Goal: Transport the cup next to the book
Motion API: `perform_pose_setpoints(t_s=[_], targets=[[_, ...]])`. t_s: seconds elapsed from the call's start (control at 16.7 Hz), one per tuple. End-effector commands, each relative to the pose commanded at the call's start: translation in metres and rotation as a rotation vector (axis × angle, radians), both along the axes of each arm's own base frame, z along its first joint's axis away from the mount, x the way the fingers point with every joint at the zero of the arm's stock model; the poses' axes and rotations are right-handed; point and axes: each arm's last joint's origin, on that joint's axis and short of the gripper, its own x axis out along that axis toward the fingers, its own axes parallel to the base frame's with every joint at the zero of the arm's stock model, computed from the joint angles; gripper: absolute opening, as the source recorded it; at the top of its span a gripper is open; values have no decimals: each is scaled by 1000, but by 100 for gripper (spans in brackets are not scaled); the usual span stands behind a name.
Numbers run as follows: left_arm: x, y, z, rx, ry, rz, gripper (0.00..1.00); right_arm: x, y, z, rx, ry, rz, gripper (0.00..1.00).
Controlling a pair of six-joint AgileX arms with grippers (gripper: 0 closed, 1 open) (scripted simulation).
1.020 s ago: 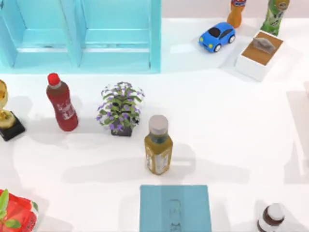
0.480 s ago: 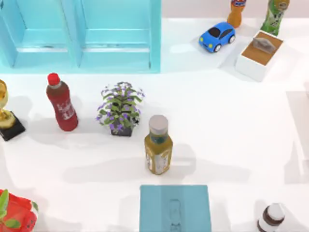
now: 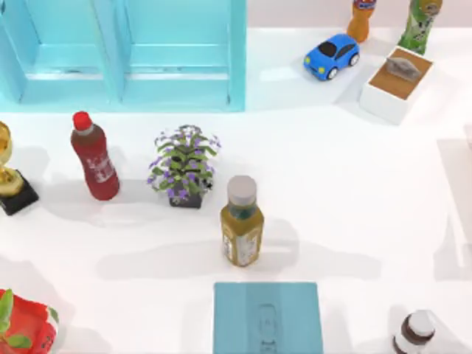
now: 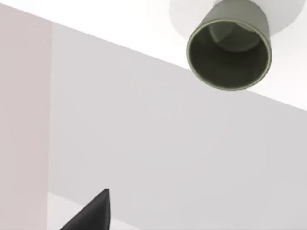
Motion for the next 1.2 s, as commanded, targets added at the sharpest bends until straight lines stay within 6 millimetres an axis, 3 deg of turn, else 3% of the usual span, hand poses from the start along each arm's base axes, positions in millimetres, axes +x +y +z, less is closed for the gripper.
perform_pose_setpoints(t_s=[0.24, 0.48, 0.84, 1.2], targets=[[14, 36, -31, -121, 172, -123, 100, 0, 0, 0, 0, 0, 0, 100], [24, 58, -57, -215, 249, -214, 100, 0, 0, 0, 0, 0, 0, 100], [29, 72, -70, -253, 271, -258, 100, 0, 0, 0, 0, 0, 0, 100], [29, 70, -70, -251, 271, -262, 100, 0, 0, 0, 0, 0, 0, 100]])
